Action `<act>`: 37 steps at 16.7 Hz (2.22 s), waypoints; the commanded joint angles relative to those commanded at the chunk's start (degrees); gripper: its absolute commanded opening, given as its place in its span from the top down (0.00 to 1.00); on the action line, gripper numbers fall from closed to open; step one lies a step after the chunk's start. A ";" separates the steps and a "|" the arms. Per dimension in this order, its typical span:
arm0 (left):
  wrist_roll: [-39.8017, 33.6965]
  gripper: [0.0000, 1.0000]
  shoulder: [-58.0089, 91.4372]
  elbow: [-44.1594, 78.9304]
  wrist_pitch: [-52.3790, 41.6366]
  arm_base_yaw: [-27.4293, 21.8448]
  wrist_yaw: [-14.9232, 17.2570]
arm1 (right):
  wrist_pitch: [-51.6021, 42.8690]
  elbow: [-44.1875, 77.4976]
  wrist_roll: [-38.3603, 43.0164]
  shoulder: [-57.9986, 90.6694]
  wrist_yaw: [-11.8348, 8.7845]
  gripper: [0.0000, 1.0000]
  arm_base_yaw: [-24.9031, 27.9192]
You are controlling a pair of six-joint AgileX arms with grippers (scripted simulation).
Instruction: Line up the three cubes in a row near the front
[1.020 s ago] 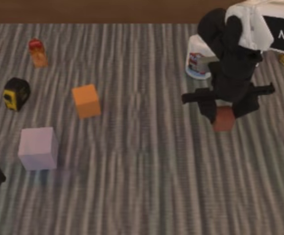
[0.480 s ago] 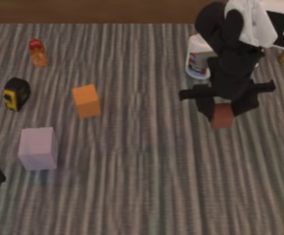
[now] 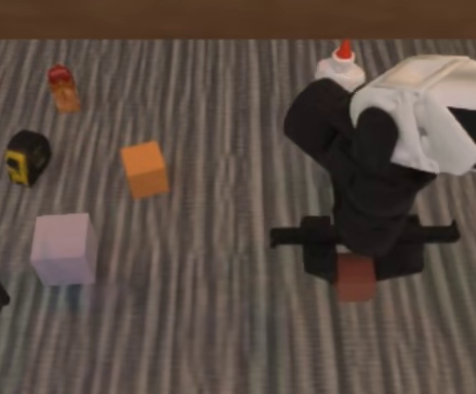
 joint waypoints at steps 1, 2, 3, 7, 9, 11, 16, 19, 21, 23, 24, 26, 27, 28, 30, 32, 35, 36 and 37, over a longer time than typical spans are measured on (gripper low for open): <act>0.00 0.00 0.00 0.00 0.00 0.00 0.00 | 0.27 -1.24 1.25 -1.24 0.03 1.00 1.10; 0.00 0.00 0.00 0.00 0.00 0.00 0.00 | 0.41 -1.87 1.88 -1.87 0.05 1.00 1.70; 0.00 0.00 0.00 0.00 0.00 0.00 0.00 | 0.43 -1.96 1.97 -1.96 0.05 1.00 1.79; 0.00 0.00 0.00 0.00 0.00 0.00 0.00 | 0.52 -1.96 1.96 -1.66 -0.02 1.00 1.56; 0.00 0.00 0.00 0.00 0.00 0.00 0.00 | 2.67 -3.34 1.91 -0.88 0.03 1.00 1.66; 0.00 0.00 0.00 0.00 0.00 0.00 0.00 | 6.68 -5.67 2.03 0.66 0.09 1.00 1.72; 0.00 0.00 0.00 0.00 0.00 0.00 0.00 | 15.50 -10.84 2.28 4.20 0.09 1.00 2.00; 0.00 0.00 0.00 0.00 0.00 0.00 0.00 | 15.68 -10.96 2.29 4.30 0.09 1.00 2.01; 0.00 0.00 0.00 0.00 0.00 0.00 0.00 | 15.68 -10.96 2.29 4.30 0.09 0.92 2.01; 0.00 0.00 0.00 0.00 0.00 0.00 0.00 | 15.68 -10.96 2.29 4.30 0.09 0.77 2.01; 0.00 0.00 0.00 0.00 0.00 0.00 0.00 | 15.68 -10.96 2.29 4.30 0.09 0.70 2.01; 0.00 0.00 0.00 0.00 0.00 0.00 0.00 | 15.68 -10.96 2.29 4.30 0.09 0.55 2.01; 0.00 0.00 0.00 0.00 0.00 0.00 0.00 | 15.68 -10.96 2.29 4.30 0.09 0.47 2.01; 0.00 0.00 0.00 0.00 0.00 0.00 0.00 | 15.68 -10.96 2.29 4.30 0.09 0.40 2.01; 0.00 0.00 0.00 0.00 0.00 0.00 0.00 | 15.68 -10.96 2.29 4.30 0.09 0.25 2.01; 0.00 0.00 0.00 0.00 0.00 0.00 0.00 | 15.68 -10.96 2.29 4.30 0.09 0.10 2.01; 0.00 0.00 0.00 0.00 0.00 0.00 0.00 | 15.68 -10.96 2.29 4.30 0.09 0.00 2.01; 0.00 0.00 0.00 0.00 0.00 0.00 0.00 | 15.68 -10.96 2.29 4.30 0.09 0.00 2.01; 0.00 0.00 0.00 0.00 0.00 0.00 0.00 | 15.68 -10.96 2.29 4.30 0.09 0.00 2.01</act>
